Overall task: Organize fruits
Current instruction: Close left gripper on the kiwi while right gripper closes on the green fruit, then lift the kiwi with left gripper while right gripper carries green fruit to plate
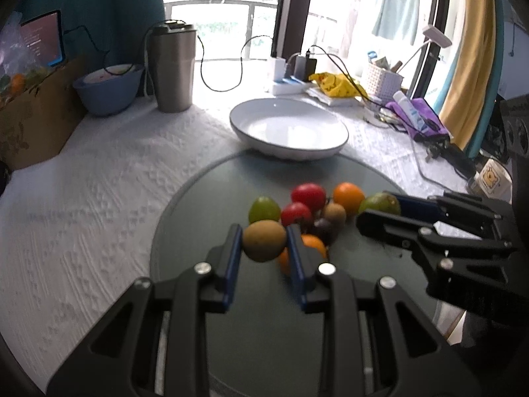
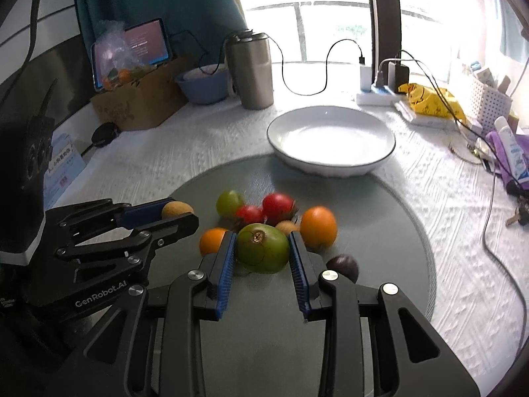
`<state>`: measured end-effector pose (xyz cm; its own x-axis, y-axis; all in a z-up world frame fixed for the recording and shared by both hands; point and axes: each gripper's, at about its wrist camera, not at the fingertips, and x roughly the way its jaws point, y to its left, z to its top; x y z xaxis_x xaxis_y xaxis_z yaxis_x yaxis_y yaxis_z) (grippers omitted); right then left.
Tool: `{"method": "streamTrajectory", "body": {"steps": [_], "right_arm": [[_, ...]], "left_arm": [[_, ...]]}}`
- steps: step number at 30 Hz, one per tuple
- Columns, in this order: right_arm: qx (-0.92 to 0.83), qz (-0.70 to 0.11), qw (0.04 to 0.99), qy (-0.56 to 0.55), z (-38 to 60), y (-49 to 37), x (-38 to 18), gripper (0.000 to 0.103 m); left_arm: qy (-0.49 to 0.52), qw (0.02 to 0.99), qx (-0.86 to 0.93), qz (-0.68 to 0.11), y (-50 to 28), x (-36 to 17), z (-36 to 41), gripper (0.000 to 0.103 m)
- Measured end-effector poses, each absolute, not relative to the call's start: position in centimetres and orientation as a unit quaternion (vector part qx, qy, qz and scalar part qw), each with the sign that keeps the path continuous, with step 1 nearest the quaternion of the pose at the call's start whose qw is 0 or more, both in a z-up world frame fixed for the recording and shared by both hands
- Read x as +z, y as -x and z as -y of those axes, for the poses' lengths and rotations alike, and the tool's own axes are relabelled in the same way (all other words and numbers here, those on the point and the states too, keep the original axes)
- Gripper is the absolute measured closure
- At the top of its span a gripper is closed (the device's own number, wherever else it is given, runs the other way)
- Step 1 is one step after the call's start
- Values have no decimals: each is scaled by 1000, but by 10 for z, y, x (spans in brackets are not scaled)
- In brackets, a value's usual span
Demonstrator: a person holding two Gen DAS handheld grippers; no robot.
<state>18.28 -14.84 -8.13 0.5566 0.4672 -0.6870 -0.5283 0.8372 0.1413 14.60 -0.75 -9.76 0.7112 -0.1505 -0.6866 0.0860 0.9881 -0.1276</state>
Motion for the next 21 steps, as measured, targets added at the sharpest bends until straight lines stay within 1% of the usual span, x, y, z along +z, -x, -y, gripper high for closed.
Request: {"method": "streamTrajectory", "body": {"steps": [21], "right_arm": [[253, -346, 903, 32, 165, -254, -64, 69]], "left_arm": [[59, 927, -85, -361, -215, -81, -2, 75]]}}
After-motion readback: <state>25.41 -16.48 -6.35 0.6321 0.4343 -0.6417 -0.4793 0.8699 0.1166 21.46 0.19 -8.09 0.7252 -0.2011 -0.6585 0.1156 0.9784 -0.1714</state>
